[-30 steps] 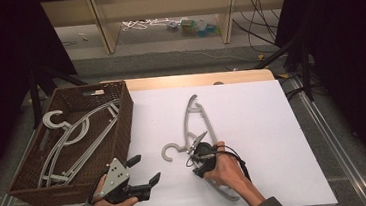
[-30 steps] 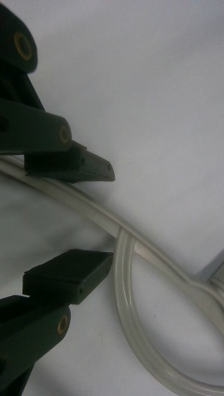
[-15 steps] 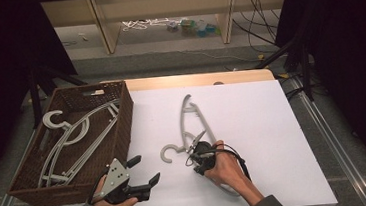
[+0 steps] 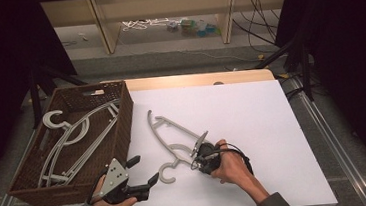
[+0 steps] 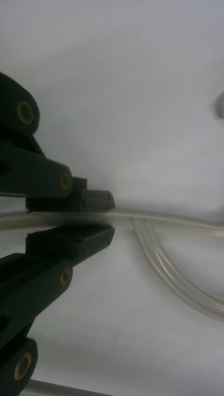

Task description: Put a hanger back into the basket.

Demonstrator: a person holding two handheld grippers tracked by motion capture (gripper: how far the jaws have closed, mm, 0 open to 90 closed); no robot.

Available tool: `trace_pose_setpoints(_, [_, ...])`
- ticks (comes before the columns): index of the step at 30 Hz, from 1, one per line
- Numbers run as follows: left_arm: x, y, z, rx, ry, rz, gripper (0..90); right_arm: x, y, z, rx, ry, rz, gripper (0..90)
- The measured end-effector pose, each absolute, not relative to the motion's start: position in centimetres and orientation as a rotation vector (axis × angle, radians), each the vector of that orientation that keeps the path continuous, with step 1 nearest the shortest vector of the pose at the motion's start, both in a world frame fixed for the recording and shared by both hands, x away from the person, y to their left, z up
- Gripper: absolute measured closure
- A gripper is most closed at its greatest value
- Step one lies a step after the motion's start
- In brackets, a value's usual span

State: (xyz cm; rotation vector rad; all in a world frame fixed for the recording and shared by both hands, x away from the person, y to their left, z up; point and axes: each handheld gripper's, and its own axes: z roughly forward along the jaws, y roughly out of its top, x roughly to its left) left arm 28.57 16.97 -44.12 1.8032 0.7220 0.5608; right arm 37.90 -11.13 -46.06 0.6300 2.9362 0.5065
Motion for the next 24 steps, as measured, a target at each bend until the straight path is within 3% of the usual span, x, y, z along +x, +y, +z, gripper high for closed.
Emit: trace_pose_setpoints(24, [31.7,12.7,-43.2,2.076,0.599,0.611,26.2,33.7,-13.3,-41.9,0.361,2.915,0.542,82.6])
